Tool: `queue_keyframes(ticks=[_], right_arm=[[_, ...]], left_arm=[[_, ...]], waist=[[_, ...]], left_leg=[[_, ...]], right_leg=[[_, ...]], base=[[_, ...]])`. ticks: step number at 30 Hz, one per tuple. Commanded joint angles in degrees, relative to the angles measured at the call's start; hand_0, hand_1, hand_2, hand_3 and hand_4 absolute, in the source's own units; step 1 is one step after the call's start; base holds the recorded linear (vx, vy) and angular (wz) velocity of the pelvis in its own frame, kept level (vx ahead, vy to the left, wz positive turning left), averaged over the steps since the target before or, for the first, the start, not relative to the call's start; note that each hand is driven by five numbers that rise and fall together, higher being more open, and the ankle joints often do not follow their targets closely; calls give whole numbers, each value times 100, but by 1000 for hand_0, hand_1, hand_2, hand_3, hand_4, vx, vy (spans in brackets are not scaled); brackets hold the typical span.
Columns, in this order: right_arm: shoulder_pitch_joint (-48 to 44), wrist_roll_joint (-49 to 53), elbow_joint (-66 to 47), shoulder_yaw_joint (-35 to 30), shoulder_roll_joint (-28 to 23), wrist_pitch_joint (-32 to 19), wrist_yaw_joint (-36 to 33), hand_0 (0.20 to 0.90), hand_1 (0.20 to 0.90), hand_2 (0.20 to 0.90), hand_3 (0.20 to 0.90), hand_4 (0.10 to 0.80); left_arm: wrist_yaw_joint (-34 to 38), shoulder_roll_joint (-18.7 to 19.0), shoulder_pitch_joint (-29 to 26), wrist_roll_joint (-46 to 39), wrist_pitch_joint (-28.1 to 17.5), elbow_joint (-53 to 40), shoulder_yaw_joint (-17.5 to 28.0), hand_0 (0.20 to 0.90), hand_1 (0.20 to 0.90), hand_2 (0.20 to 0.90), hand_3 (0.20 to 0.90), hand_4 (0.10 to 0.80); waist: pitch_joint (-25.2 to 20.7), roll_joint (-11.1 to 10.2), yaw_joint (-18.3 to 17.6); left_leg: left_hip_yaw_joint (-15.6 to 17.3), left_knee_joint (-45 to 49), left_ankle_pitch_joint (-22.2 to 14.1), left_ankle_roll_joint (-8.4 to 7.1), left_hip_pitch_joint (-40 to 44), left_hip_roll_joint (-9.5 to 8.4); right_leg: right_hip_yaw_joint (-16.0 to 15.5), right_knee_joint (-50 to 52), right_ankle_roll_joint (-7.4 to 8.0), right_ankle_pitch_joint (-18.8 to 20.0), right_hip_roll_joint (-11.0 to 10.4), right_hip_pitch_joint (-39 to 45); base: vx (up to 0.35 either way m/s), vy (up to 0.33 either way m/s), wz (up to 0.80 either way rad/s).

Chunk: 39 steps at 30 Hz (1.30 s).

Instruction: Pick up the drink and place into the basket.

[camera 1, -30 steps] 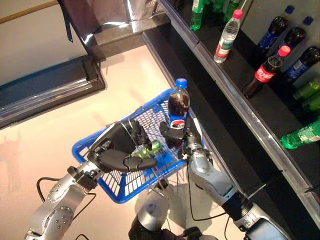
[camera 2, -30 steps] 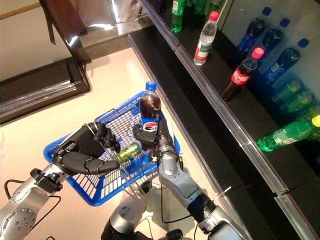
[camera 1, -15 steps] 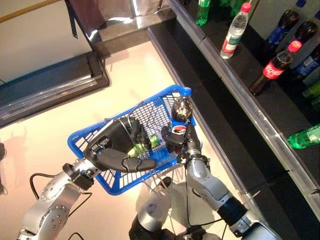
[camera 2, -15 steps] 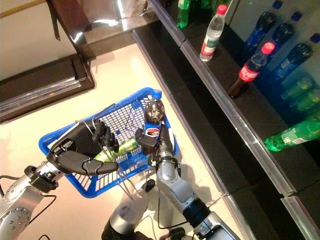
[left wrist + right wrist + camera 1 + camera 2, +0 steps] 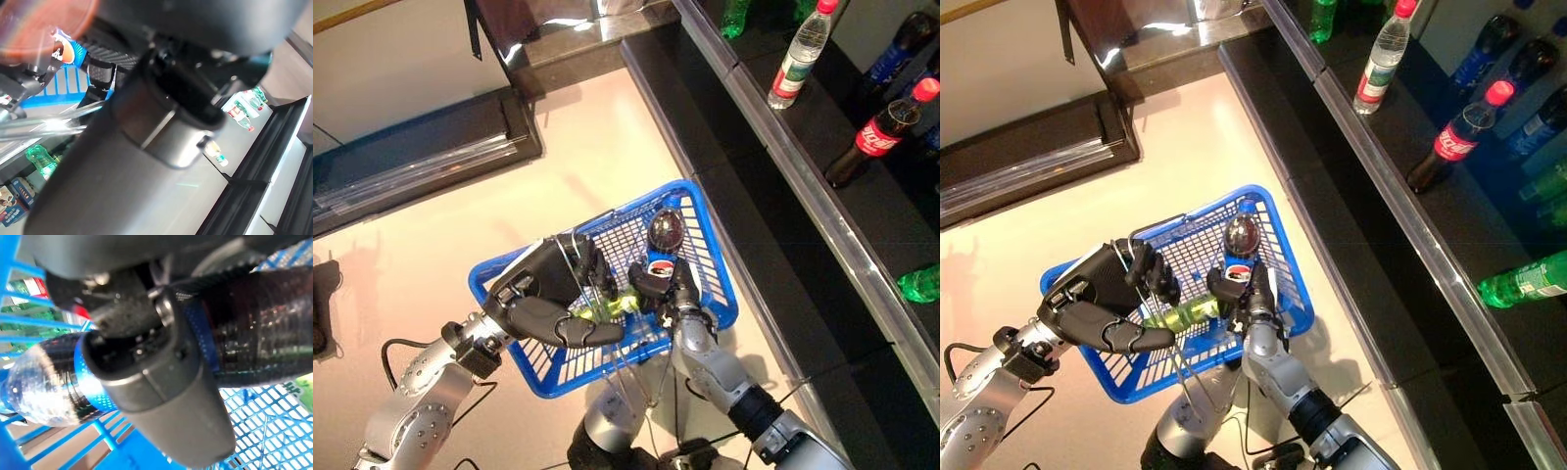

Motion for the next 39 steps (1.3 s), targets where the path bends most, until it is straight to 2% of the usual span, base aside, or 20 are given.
queue_keyframes(ticks=[1, 6, 10, 13, 14, 15, 16, 17, 18, 29, 32, 34, 39], right_arm=[[-929, -123, -216, 674, 828, -434, 538, 300, 300, 300, 200, 100], [-910, 718, 189, 731, 1062, -862, 683, 300, 300, 300, 200, 100], [-1032, 2447, 666, 527, 1293, -1373, 1260, 300, 300, 300, 200, 100], [-1122, 3078, 855, 414, 1398, -1473, 1549, 300, 300, 300, 200, 100], [-1212, 3667, 928, 351, 1402, -1422, 1738, 300, 300, 300, 200, 100], [-1239, 3999, 990, 287, 1425, -1333, 1845, 361, 361, 361, 271, 171], [-1289, 4092, 1055, 239, 1427, -1283, 1913, 648, 648, 648, 606, 506], [-1292, 4092, 1058, 236, 1428, -1282, 1915, 846, 846, 846, 837, 737], [-1405, 4371, 1165, 165, 1363, -1150, 2007, 900, 900, 900, 900, 800], [-1552, 4993, 1260, -226, 1174, -1273, 1973, 900, 900, 900, 900, 800], [-1714, 4938, 1398, -98, 1404, -1520, 1919, 900, 900, 900, 900, 800], [-1785, 4870, 1461, -45, 1453, -1534, 1877, 900, 900, 900, 900, 800], [-1638, 4276, 1234, 132, 1351, -1190, 1885, 900, 900, 900, 900, 800]], left_arm=[[-528, -406, -938, -342, -1410, -1639, 224, 300, 300, 300, 200, 100], [-605, -354, -1031, -237, -1476, -1672, 110, 300, 300, 300, 200, 100], [-560, -272, -1204, -254, -1438, -1613, 41, 300, 300, 300, 200, 100], [-499, -237, -1308, -263, -1382, -1570, -4, 300, 300, 300, 200, 100], [-491, -185, -1340, -315, -1368, -1538, 10, 300, 300, 300, 200, 100], [-502, -149, -1347, -361, -1364, -1516, 32, 300, 300, 300, 200, 100], [-508, -129, -1362, -379, -1358, -1505, 39, 300, 300, 300, 200, 100], [-508, -128, -1364, -379, -1359, -1504, 38, 300, 300, 300, 200, 100], [-495, -68, -1394, -433, -1340, -1472, 57, 300, 300, 300, 200, 100], [-414, 1, -1418, -603, -1274, -1328, 203, 300, 300, 300, 200, 100], [233, -279, -2017, 56, -1246, -1097, -452, 300, 300, 300, 200, 100], [610, -417, -2304, 297, -1209, -1007, -730, 300, 300, 300, 200, 100], [1907, -841, -3088, 838, -1118, -695, -1370, 300, 300, 300, 200, 100]], waist=[[-638, 150, -48], [-586, 147, -6], [-561, 133, 43], [-559, 111, 70], [-565, 98, 87], [-569, 88, 102], [-565, 76, 112], [-564, 75, 113], [-574, 52, 133], [-528, -31, 102], [-494, -131, 14], [-511, -170, -56], [-561, -287, -408]], left_leg=[[223, 404, -59, 108, -307, -155], [212, 390, -46, 119, -322, -154], [191, 350, -20, 126, -320, -154], [180, 341, -19, 134, -323, -159], [171, 338, -16, 134, -319, -154], [164, 337, -19, 139, -319, -160], [160, 335, -20, 142, -319, -162], [161, 335, -20, 142, -319, -162], [152, 326, -20, 151, -323, -165], [219, 336, -75, 199, -298, -143], [292, 306, -101, 240, -178, -71], [337, 312, -115, 239, -143, -39], [519, 308, -150, 249, -50, 63]], right_leg=[[-140, -495, -244, 646, 390, 254], [-169, -508, -238, 659, 384, 254], [-200, -511, -233, 665, 368, 267], [-218, -513, -225, 673, 360, 270], [-231, -510, -221, 689, 351, 274], [-231, -512, -220, 695, 350, 276], [-231, -514, -221, 697, 350, 278], [-231, -514, -221, 697, 350, 278], [-237, -508, -214, 705, 344, 270], [-182, -458, -185, 744, 292, 224], [-72, -409, -190, 761, 287, 253], [-31, -414, -195, 755, 294, 276], [118, -389, -164, 768, 285, 209]], base=[[0, 0, 0], [-7, -2, 9], [3, 7, 5], [19, 4, 3], [44, 13, 7], [42, 9, 5], [0, 0, 0], [37, 15, 1], [41, 24, 0], [20, 15, 0], [65, -3, 0], [46, 15, -7], [14, 42, -18]])
